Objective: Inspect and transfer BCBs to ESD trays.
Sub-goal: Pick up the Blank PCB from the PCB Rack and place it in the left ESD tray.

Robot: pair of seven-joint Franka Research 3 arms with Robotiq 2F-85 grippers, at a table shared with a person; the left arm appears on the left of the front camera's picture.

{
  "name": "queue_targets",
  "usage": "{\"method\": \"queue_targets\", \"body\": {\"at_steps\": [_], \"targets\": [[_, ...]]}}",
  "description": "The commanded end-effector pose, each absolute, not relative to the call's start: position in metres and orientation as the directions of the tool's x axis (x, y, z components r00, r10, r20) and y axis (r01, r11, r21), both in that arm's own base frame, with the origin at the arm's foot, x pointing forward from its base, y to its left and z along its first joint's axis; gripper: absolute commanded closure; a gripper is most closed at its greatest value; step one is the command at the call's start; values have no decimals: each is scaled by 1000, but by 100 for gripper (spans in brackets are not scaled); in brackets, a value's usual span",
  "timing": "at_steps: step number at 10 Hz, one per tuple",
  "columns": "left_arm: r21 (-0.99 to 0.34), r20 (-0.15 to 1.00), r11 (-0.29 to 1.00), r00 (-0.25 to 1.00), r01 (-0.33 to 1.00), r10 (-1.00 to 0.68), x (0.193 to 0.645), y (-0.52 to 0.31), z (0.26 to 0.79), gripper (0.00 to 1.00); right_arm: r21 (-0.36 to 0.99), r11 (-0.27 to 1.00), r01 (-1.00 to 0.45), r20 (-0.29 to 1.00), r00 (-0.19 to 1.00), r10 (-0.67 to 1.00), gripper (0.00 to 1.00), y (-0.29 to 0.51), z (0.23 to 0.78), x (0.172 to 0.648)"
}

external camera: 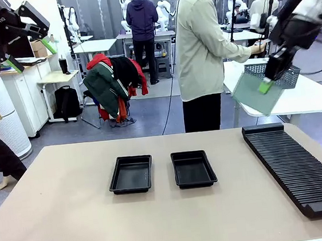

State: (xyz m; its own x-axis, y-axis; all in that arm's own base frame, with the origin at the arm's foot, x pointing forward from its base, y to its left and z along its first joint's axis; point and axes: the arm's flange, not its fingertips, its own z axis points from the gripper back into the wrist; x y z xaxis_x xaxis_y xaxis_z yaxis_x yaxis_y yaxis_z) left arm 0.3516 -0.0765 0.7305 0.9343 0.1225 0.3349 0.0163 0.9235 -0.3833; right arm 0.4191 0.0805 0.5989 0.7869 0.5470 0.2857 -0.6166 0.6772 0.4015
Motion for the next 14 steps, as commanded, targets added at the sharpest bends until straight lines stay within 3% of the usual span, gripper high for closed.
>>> {"method": "queue_targets", "body": {"at_steps": [1, 8, 14], "targets": [[-388, 333, 922, 935, 16, 124, 352, -77, 730, 0, 518, 682, -516, 334, 856, 395, 98, 116, 566, 423], [-388, 333, 922, 935, 16, 124, 352, -77, 730, 0, 842, 484, -238, 238, 969, 63, 98, 249, 427, 445], [-388, 333, 922, 935, 16, 124, 352, -77, 730, 0, 889, 440, -122, 155, 987, -40, 98, 333, 355, 464]]}}
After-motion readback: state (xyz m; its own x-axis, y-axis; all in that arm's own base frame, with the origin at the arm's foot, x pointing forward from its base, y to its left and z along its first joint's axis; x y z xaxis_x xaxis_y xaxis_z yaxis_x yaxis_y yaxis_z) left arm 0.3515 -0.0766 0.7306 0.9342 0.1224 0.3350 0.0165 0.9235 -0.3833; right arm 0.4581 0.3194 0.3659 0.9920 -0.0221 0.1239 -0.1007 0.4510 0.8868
